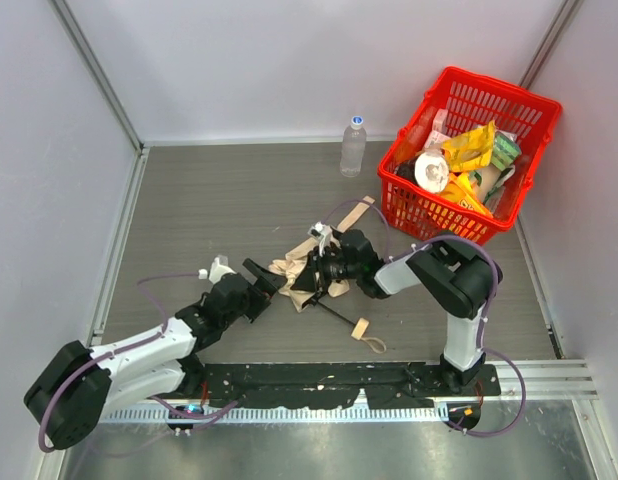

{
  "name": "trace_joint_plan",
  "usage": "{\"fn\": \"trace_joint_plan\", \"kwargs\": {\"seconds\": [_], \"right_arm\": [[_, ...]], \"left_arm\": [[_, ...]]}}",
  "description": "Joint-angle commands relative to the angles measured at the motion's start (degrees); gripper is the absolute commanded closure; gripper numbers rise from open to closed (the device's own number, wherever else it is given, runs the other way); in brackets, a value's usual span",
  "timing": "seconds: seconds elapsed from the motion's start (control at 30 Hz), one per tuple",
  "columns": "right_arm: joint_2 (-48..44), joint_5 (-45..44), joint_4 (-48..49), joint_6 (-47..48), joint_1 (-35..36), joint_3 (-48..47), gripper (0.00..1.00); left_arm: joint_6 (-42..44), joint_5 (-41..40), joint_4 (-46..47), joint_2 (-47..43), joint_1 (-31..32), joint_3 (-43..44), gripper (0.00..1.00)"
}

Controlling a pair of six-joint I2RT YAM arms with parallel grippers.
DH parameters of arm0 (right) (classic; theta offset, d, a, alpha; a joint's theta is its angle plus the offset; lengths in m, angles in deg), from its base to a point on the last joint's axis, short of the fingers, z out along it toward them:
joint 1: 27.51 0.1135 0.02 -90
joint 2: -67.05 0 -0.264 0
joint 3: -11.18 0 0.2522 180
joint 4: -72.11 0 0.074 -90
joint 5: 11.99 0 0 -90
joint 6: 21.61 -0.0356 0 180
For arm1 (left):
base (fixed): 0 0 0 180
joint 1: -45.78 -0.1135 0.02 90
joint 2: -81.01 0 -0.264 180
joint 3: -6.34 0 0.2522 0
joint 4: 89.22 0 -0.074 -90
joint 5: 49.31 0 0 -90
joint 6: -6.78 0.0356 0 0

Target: Put away the umbrella

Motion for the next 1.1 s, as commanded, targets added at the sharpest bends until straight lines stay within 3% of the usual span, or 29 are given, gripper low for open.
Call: {"fn": "trace_joint_plan", "kwargs": {"seconds": [0.0,0.2,0.33,0.5,0.6,0.77,0.9,1.0,1.07], "right_arm": [[7.45,8.95,-18.03,-3.85,-1.48,0.51,0.99],[10.79,11.5,-23.48,-4.9,-3.23,-4.06,0.99],[13.17,12.91,-24.01,-6.48,-4.55,-5.64,0.99],[15.72,15.81,-25.33,-8.5,-5.87,-8.28,0.99],[16.77,17.22,-27.78,-8.51,-6.92,-10.47,0.99],[17.48,18.19,-32.53,-5.79,-7.8,-12.67,0.99],[18.53,17.66,-35.79,-4.38,-7.89,-14.7,0.99],[18.88,17.13,-36.66,-4.03,-7.89,-15.57,0.99],[18.88,16.78,-38.24,-2.71,-7.89,-16.27,0.99]], "left_arm": [[4.2,3.53,10.06,2.14,0.3,0.32,0.0],[2.19,-0.24,9.63,-0.4,0.56,-0.21,0.0],[-4.21,-4.2,0.68,1.34,0.56,3.12,0.0],[-9.15,-1.75,5.84,6.0,1.0,2.78,0.0],[-7.49,-3.32,5.32,6.45,2.75,4.09,0.01],[-4.77,-6.75,6.89,6.18,3.64,4.36,0.1],[-2.12,-4.12,10.06,4.79,4.33,3.58,0.25],[-1.16,-4.65,12.69,1.98,6.1,0.77,0.25],[-1.42,-3.77,12.87,0.83,6.1,-0.2,0.18]]}}
